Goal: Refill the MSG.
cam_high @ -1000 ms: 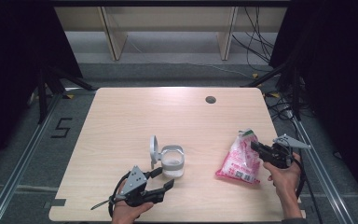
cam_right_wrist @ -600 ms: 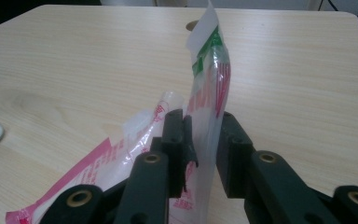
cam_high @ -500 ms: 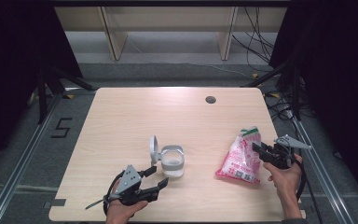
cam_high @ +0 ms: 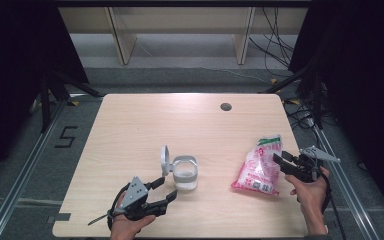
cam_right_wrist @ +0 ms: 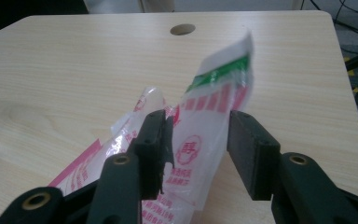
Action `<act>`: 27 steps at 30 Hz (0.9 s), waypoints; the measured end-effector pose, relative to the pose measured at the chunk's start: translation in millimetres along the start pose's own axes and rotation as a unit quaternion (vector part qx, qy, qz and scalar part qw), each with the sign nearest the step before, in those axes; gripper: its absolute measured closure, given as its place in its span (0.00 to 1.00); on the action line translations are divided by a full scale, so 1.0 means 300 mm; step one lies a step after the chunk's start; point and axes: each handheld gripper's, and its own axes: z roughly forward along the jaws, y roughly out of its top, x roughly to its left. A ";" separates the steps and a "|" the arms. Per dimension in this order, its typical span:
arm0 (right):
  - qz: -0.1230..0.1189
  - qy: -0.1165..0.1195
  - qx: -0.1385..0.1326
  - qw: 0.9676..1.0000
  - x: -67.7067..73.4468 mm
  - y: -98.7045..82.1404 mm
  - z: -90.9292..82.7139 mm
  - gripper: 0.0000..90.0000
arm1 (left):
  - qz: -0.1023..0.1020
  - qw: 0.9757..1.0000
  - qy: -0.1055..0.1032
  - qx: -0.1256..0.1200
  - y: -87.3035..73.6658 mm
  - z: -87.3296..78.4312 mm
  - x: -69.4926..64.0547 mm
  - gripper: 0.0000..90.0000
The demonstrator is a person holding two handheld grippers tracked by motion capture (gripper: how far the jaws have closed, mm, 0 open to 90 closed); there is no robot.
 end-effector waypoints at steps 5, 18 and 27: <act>0.008 0.006 -0.009 1.000 -0.001 0.000 -0.018 0.60 | -0.001 1.000 -0.007 -0.005 0.006 -0.013 0.002 0.42; 0.008 0.010 -0.035 0.999 0.040 0.024 -0.075 0.54 | 0.003 1.000 -0.004 0.000 0.007 -0.024 0.019 0.42; -0.032 0.049 -0.024 0.998 0.142 0.018 -0.071 0.50 | 0.006 1.000 0.000 -0.005 0.007 -0.031 0.034 0.42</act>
